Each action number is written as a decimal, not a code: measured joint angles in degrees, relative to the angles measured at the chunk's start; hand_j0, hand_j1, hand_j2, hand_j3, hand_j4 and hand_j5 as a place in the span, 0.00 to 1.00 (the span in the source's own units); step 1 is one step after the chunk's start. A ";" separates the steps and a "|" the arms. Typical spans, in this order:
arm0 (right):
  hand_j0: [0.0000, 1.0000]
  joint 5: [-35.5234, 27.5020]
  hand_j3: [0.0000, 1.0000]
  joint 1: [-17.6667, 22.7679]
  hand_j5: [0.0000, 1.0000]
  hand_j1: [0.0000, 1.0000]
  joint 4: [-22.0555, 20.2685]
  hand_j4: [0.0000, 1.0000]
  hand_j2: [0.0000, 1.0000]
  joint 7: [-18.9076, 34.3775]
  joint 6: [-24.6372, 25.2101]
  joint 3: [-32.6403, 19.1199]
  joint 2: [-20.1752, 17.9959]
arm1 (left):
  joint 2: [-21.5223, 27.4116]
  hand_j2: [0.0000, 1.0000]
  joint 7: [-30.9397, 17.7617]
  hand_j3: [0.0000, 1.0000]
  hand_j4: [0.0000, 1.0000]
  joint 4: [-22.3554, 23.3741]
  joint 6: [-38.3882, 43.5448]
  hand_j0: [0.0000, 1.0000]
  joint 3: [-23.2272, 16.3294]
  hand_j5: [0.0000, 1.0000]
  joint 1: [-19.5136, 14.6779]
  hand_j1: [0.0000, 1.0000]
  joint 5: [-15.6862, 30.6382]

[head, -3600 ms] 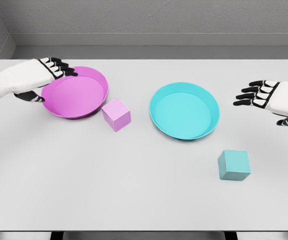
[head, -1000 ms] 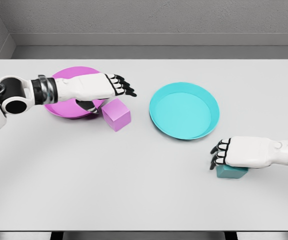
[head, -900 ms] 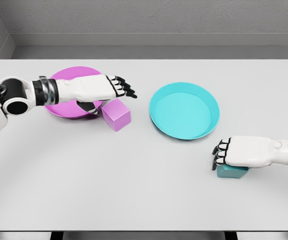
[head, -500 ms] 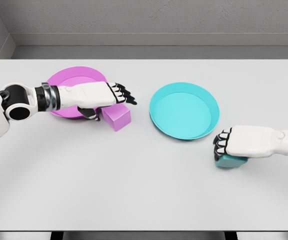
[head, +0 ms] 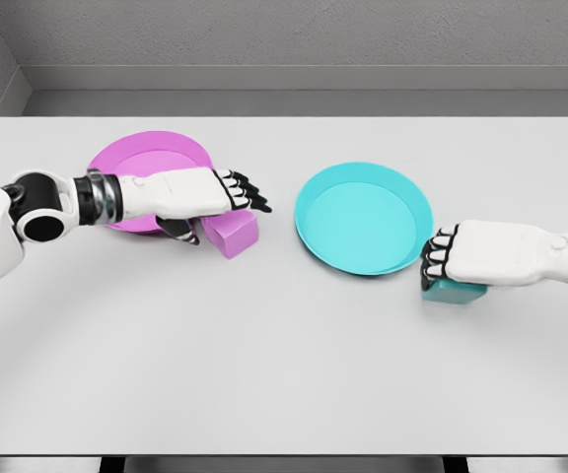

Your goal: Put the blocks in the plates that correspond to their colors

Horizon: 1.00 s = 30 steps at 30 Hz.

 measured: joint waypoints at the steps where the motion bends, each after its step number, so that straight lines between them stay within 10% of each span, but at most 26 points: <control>1: 0.60 0.06 0.60 -0.55 0.60 0.60 0.03 0.60 0.60 0.02 -0.01 -0.10 0.05 | -0.02 1.00 0.00 1.00 1.00 0.07 0.00 1.00 0.00 1.00 0.00 1.00 0.01; 20: 0.57 0.08 0.57 -4.31 0.57 0.57 4.55 0.57 0.57 0.22 0.00 -0.58 5.84 | -1.24 1.00 -0.04 1.00 1.00 1.58 0.00 1.00 -0.07 1.00 0.26 1.00 -0.10; 30: 0.57 0.37 0.57 -7.82 0.57 0.57 13.70 0.57 0.57 0.37 0.00 -0.51 12.29 | -2.04 1.00 -0.54 1.00 1.00 2.54 0.00 1.00 -0.33 1.00 0.18 1.00 -0.22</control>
